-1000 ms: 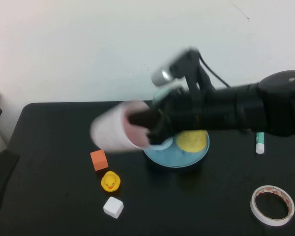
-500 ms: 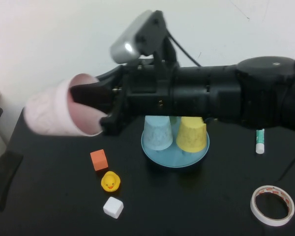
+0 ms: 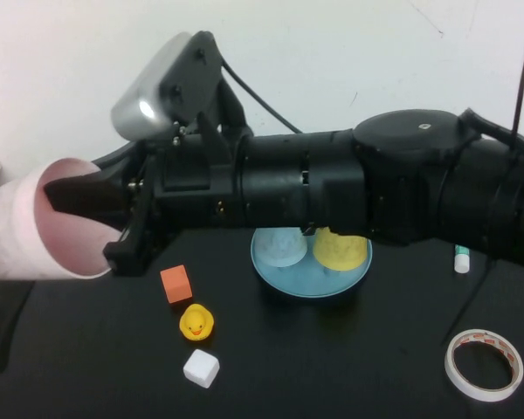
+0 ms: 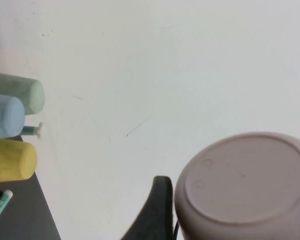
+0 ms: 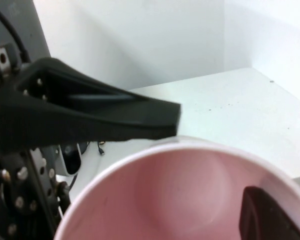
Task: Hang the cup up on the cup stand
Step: Adjust the cup with two arms
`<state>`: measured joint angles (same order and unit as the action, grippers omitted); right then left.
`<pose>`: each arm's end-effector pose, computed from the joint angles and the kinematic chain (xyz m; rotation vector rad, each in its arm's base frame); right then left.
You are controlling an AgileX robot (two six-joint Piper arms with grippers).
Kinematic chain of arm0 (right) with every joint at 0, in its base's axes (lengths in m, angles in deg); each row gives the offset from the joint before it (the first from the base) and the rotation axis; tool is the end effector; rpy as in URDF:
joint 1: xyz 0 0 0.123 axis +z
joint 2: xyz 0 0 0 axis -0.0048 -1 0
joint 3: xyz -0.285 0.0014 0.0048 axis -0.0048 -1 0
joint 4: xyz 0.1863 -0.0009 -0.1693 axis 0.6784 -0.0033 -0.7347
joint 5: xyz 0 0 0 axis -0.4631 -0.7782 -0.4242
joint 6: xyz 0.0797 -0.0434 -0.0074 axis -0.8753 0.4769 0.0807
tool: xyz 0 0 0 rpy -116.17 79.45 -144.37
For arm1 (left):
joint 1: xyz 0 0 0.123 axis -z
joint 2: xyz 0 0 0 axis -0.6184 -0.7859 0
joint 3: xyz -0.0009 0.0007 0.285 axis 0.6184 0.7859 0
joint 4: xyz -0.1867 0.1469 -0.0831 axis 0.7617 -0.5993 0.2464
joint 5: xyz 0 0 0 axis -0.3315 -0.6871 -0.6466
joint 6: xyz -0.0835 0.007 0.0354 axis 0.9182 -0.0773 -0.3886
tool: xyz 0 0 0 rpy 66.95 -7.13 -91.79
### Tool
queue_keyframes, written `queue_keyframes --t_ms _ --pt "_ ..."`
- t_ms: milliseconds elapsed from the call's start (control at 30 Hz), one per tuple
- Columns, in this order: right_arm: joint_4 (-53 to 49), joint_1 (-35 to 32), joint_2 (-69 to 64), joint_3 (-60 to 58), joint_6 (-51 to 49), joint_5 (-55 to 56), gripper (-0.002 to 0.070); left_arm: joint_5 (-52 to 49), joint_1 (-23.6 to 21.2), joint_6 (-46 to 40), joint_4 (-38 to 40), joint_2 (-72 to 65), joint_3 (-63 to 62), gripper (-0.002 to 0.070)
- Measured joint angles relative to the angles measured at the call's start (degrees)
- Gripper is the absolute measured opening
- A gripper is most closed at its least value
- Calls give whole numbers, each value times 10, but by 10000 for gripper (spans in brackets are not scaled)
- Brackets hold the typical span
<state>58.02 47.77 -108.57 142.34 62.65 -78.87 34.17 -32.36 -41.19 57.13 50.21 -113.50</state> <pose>0.2522 0.3417 0.3411 -1.0827 1.4856 1.0469 0.1164 -0.0358 0.3183 -1.0960 1.4347 -1.5473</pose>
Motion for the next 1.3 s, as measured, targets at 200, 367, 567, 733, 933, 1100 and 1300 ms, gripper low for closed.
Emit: queue_keyframes --t_ms 200,367,567,733,933,1100,1300 --pt "0 12 -3 3 -2 2 32 3 0 0 5 0 0 692" --pt "0 12 -7 4 -2 -3 32 3 0 1 5 0 0 692" --pt "7 10 -21 10 15 -29 32 5 -1 2 5 0 0 642" --pt "18 8 -35 12 25 -44 32 8 -4 16 -8 0 1 635" --pt "24 4 -43 14 48 -61 31 9 -4 11 -11 0 5 629" --pt "25 3 -43 14 70 -65 28 10 -4 5 -11 0 5 622" --pt "25 3 -43 20 96 -70 28 10 -4 54 -12 0 5 590"
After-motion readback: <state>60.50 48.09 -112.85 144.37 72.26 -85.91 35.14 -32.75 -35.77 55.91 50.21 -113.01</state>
